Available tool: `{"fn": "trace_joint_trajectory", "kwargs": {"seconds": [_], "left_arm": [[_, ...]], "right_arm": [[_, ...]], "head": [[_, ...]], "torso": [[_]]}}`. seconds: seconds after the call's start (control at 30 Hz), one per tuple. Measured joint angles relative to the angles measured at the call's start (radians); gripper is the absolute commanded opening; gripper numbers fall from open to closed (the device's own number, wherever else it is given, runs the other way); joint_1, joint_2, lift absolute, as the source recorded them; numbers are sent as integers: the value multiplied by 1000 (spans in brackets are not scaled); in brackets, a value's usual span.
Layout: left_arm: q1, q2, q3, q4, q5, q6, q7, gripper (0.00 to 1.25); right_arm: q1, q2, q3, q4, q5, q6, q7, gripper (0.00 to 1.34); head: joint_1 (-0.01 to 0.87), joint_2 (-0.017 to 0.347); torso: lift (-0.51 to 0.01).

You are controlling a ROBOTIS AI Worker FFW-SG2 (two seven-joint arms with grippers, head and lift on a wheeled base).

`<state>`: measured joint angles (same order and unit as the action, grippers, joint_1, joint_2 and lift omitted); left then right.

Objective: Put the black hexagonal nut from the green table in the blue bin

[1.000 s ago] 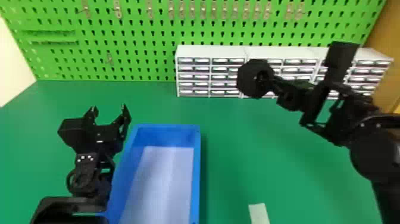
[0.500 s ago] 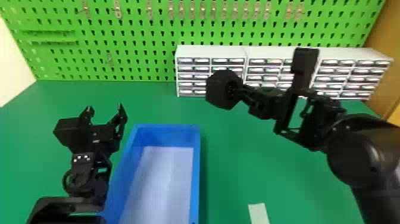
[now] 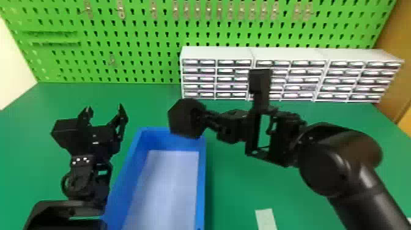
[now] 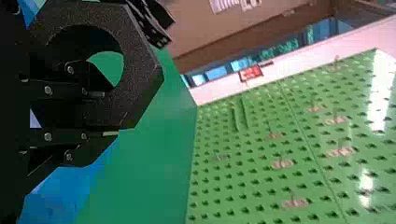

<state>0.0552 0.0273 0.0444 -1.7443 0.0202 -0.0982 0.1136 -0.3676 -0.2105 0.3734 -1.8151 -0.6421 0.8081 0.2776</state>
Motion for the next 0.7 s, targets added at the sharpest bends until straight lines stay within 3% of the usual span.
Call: {"fn": "trace_joint_trajectory", "kwargs": {"seconds": [0.4,0.7], "left_arm": [[-3,0,10,-4,-3,-4,0,773],[-5,0,10,-4,-4,-5,0,773]], "right_arm": [[-58,-17,142,118,-98,45,0,207],[-79,-23,180,138,-107,89,2,212]], "head": [[657,57],[657,57]], "torso": [[-95],[-95]]}}
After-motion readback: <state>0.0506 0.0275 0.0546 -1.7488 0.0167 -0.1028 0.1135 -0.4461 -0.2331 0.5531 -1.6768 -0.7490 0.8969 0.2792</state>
